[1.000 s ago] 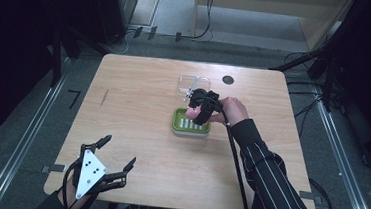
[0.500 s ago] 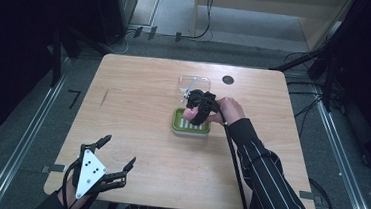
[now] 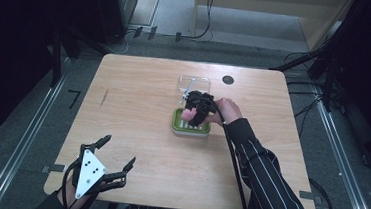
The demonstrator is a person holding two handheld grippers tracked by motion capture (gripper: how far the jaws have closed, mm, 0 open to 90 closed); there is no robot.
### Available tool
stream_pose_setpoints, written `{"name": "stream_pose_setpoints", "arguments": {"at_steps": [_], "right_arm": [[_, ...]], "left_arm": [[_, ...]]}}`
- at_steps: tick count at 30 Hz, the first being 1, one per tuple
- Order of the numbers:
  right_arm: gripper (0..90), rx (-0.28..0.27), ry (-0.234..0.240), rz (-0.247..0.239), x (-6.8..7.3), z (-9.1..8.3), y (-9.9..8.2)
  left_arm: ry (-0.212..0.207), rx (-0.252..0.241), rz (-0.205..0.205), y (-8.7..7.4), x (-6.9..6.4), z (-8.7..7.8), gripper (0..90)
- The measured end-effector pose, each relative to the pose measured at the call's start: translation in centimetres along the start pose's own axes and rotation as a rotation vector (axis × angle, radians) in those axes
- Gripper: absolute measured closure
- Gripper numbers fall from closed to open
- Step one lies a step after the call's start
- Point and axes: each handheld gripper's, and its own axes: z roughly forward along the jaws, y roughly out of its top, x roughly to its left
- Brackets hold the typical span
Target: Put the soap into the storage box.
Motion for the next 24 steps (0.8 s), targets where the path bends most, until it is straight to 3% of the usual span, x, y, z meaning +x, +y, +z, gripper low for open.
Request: {"name": "stream_pose_setpoints", "arguments": {"at_steps": [24], "right_arm": [[38.8, 0.002, 0.015, -0.001, -0.2, 1.5, -0.4]], "left_arm": [[-0.001, -0.001, 0.002, 0.0, 0.0, 0.0, 13.3]]}}
